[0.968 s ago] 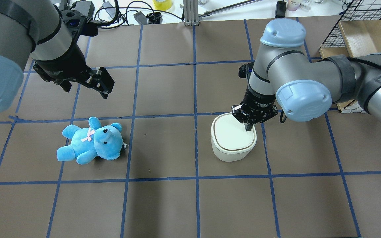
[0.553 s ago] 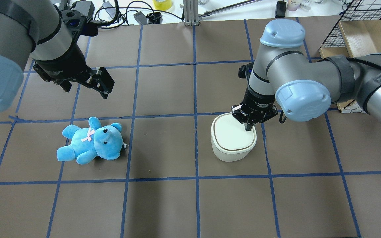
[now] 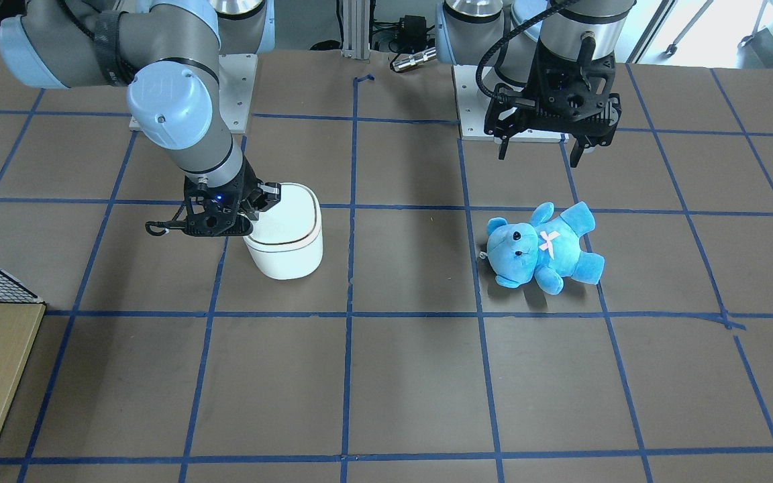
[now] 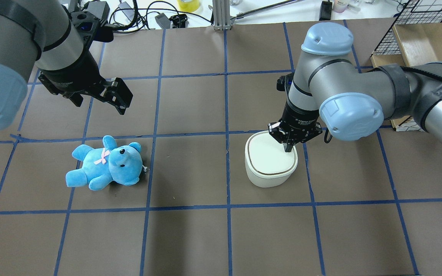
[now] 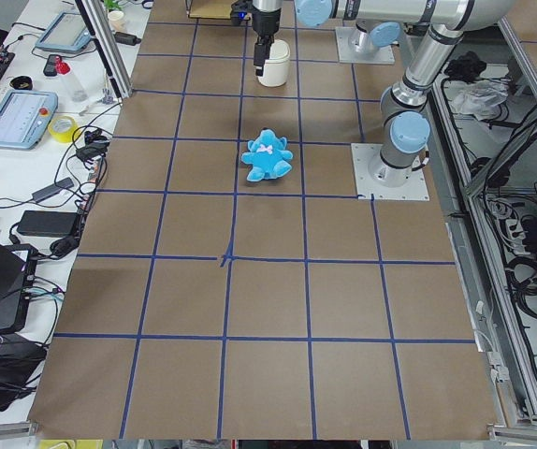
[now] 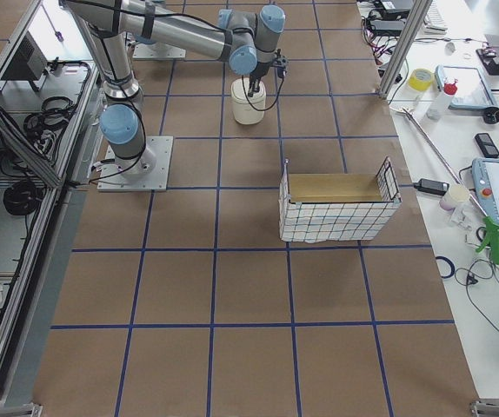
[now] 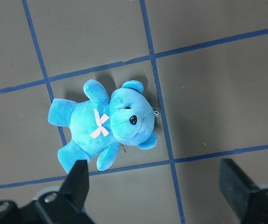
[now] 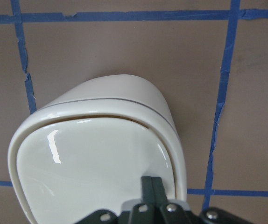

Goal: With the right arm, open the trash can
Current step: 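Press the right gripper on the lid's edge nearest the robot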

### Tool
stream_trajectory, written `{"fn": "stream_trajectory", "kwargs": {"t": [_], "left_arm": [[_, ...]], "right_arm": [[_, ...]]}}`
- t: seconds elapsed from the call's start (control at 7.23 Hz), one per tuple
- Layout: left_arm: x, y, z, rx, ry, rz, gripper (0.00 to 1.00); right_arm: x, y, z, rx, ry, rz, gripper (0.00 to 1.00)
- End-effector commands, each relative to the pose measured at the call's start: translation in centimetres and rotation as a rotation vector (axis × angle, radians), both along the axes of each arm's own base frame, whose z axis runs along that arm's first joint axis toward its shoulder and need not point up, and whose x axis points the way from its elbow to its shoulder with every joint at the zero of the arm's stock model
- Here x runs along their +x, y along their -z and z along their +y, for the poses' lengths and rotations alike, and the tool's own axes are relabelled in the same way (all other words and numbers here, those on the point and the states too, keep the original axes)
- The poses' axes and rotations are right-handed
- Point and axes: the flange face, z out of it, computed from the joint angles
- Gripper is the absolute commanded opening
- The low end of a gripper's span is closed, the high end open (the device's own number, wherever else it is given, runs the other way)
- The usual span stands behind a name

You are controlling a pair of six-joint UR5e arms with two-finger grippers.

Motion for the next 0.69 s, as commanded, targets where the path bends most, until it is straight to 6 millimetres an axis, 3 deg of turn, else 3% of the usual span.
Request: {"fn": "stream_trajectory", "kwargs": {"t": [0.0, 0.28, 0.55], "left_arm": [[0.0, 0.0, 0.0, 0.0, 0.0, 0.0, 1.0], [0.0, 0.0, 0.0, 0.0, 0.0, 0.0, 1.0], [0.0, 0.0, 0.0, 0.0, 0.0, 0.0, 1.0]], "right_arm": [[0.0, 0.1, 0.0, 0.003, 0.0, -0.001, 0.0], [0.0, 0.1, 0.0, 0.003, 0.001, 0.001, 0.0], [0.1, -2.0, -0.4, -0.039, 0.005, -0.005, 0.0]]}}
